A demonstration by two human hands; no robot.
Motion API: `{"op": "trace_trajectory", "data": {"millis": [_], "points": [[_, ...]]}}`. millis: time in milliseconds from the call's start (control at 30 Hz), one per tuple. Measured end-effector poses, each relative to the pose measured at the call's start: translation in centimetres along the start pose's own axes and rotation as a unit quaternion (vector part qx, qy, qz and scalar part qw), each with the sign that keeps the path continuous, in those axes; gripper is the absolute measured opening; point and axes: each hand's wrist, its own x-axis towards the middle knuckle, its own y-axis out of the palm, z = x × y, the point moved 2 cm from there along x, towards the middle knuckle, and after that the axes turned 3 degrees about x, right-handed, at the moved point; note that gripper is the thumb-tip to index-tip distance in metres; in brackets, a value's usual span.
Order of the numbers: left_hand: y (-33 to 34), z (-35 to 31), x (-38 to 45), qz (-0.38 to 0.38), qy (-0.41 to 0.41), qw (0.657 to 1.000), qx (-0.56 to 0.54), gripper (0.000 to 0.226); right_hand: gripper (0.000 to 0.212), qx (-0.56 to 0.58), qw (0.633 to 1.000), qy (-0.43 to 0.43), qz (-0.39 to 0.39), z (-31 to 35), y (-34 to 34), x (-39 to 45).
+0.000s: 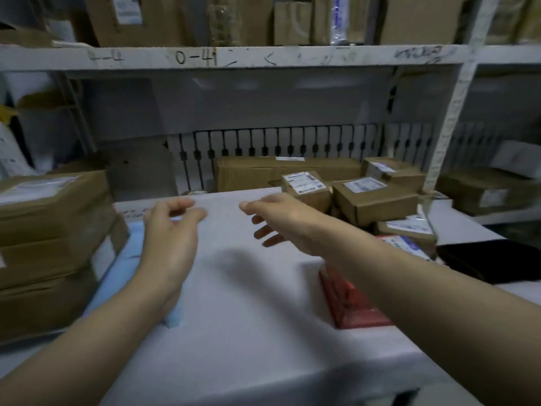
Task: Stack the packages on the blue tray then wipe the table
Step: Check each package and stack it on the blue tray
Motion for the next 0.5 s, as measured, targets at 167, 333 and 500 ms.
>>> {"op": "trace_trajectory", "data": {"millis": [167, 333, 500], "points": [[7.9, 0.7, -3.3, 0.249, -0.099, 0.963, 0.042, 0.023, 0.031, -0.172, 0.975, -0.075, -0.12, -2.5, -8.1, -2.9], [11.4, 1.3, -6.5, 0.42, -0.113, 0.897, 0.08, 0.101, 0.037, -0.444, 0.879, 0.032, -0.172, -5.9, -14.5, -5.2], [12.5, 1.4, -7.1, 0.462, -0.099, 0.876, 0.103, 0.128, 0.062, -0.499, 0.845, 0.153, -0.117, -8.3, -15.2, -5.3]]}}
